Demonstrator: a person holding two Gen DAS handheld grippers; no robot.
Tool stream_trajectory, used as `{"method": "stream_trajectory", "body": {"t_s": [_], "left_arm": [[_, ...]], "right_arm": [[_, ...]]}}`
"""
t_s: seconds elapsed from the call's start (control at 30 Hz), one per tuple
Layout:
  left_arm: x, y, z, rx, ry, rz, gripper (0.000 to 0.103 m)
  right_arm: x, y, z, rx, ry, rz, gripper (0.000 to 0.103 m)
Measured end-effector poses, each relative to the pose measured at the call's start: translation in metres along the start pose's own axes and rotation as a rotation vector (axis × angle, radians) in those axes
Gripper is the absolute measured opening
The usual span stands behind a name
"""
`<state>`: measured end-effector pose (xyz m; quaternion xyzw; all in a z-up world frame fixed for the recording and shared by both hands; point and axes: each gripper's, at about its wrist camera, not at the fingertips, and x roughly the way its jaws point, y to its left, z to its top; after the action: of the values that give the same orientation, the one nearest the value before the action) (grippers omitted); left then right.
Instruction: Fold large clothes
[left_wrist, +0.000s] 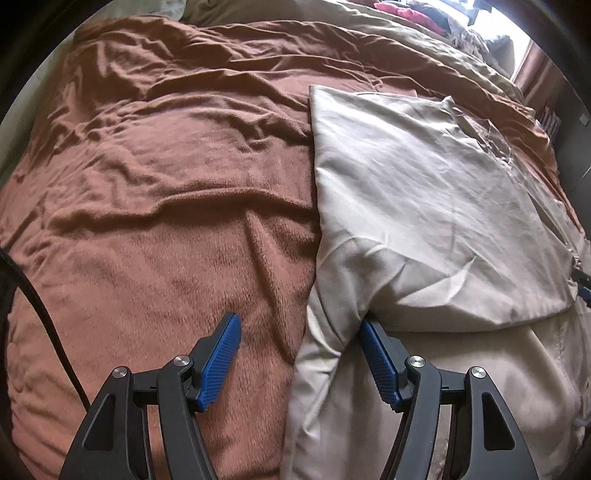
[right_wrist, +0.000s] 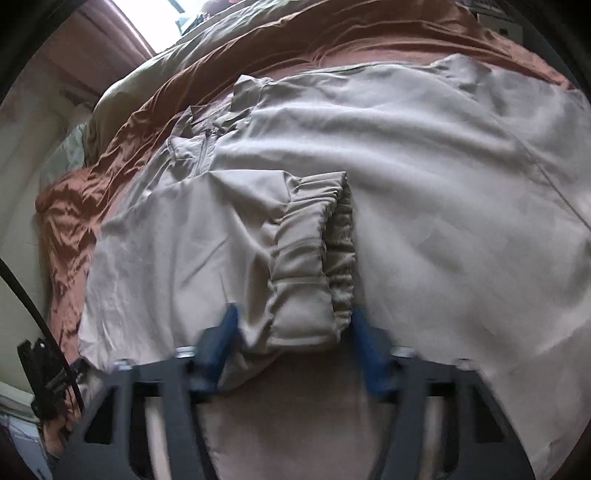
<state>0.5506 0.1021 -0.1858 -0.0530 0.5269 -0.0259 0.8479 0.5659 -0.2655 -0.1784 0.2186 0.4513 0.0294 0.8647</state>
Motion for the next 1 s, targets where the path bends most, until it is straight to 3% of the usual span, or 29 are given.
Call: {"method": "stream_trajectory", "body": {"t_s": [0.13, 0.3, 0.33, 0.4, 0.43, 0.47, 0.7, 0.9, 0.97, 1.0], "left_arm": [[0.002, 0.004, 0.004, -0.029, 0.006, -0.014, 0.065], [-0.005, -0.003, 0.001, -0.025, 0.013, 0.004, 0.065], [-0.009, -0.005, -0.001, -0.028, 0.010, -0.003, 0.065], [-0.023, -0.007, -0.005, -0.041, -0.013, -0.014, 0.065], [-0.029, -0.009, -0.007, -0.046, -0.021, -0.015, 0.065], [-0.036, -0.011, -0.008, -0.050, -0.027, -0.017, 0.065], [-0.092, -0.037, -0.024, -0.045, -0.096, -0.039, 0.066], [-0.115, -0.068, -0.037, -0.043, -0.095, -0.084, 0.066], [-0.122, -0.079, -0.041, -0.026, -0.096, -0.095, 0.069], [-0.126, -0.087, -0.043, -0.018, -0.100, -0.099, 0.076]], "right_arm": [[-0.004, -0.005, 0.005, 0.012, -0.059, -0.015, 0.020], [-0.003, -0.001, 0.004, 0.009, -0.040, -0.059, 0.022], [-0.003, -0.002, 0.004, 0.009, -0.032, -0.055, 0.025], [-0.010, -0.006, 0.001, 0.031, -0.027, -0.033, 0.043], [-0.018, -0.009, 0.000, 0.044, -0.041, -0.024, 0.058], [-0.027, -0.013, 0.000, 0.051, -0.063, -0.018, 0.066], [-0.094, -0.033, -0.023, -0.010, -0.134, -0.020, 0.066], [-0.139, -0.062, -0.050, -0.012, -0.162, -0.061, 0.066], [-0.152, -0.074, -0.057, 0.005, -0.172, -0.075, 0.083], [-0.159, -0.077, -0.060, 0.015, -0.179, -0.076, 0.085]]}}
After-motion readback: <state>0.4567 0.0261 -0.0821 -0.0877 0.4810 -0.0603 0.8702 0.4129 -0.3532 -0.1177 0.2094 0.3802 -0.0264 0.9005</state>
